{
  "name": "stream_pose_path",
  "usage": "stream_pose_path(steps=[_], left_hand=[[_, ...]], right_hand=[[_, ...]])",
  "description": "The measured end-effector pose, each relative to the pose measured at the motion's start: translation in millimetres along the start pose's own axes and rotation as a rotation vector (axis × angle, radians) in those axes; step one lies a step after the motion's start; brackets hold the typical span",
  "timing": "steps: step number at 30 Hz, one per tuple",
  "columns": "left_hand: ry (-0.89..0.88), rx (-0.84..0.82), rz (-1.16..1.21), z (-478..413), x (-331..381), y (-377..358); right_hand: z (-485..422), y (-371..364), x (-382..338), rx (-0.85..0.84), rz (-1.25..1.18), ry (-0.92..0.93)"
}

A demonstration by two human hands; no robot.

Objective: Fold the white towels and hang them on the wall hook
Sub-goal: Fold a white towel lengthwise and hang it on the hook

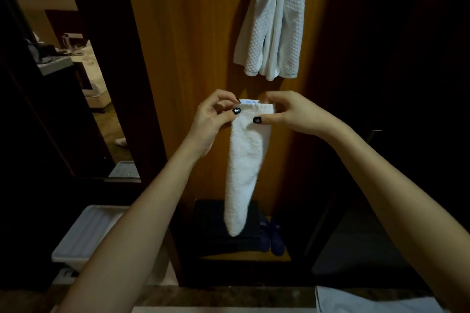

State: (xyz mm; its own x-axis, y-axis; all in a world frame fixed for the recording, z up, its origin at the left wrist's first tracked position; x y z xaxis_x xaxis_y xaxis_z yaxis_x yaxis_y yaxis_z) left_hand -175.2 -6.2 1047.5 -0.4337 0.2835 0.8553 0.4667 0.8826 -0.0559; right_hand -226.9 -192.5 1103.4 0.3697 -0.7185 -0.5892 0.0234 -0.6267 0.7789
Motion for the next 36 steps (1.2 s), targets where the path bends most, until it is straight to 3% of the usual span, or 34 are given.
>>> stream_pose_path(steps=[4,8,12,15,19,21,24,27,32,36], left_hand=[[0.004,0.056,0.113,0.1,0.0,-6.6],[-0.039,0.131,0.067,-6.6,4.1,-12.3],[0.003,0.093,0.000,-9.2,0.1,-20.1],[-0.003,0.143,-0.017,-10.3,-0.9,-25.6],[0.003,0.315,0.005,-20.5,-1.8,-25.7],[0.019,0.321,-0.025,-25.6,-2.4,-28.0],[0.074,0.303,-0.107,-30.7,-9.1,-35.2],[0.085,0.272,-0.344,-24.8,-29.2,-40.4],[0.294,0.225,-0.536,10.3,-88.7,-53.9],[0.518,0.265,-0.432,28.6,-125.4,-63.6]], right_hand=[[-7.6,-10.6,2.9,0.213,-0.094,0.040],[-15.3,-17.4,6.2,0.410,-0.240,0.060],[-21.7,-13.5,8.7,0.508,-0.268,0.089],[-22.1,-11.9,9.4,0.524,-0.271,0.081],[-13.5,-27.5,22.3,0.370,-0.539,0.007],[-9.6,-35.8,30.9,0.306,-0.582,-0.050],[-8.1,-37.0,34.5,0.402,-0.668,-0.072],[-10.5,-30.4,33.7,0.523,-0.711,-0.097],[-18.4,-17.8,38.7,0.630,-0.709,-0.192],[-22.8,-14.7,45.6,0.667,-0.771,-0.224]])
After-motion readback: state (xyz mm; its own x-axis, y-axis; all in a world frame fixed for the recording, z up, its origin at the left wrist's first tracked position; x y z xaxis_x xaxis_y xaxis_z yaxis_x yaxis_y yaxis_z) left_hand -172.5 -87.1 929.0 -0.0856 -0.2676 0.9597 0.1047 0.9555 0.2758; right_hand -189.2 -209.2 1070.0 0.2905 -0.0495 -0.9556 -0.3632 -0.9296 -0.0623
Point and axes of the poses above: each hand's wrist, its own z-axis away from the middle knuckle, its own y-axis out of the back of the hand, x = y × z, the point moved 1 cm from there along -z, towards the middle knuckle, and after that the axes turned 2 degrees about -x, right-handed, at the moved point
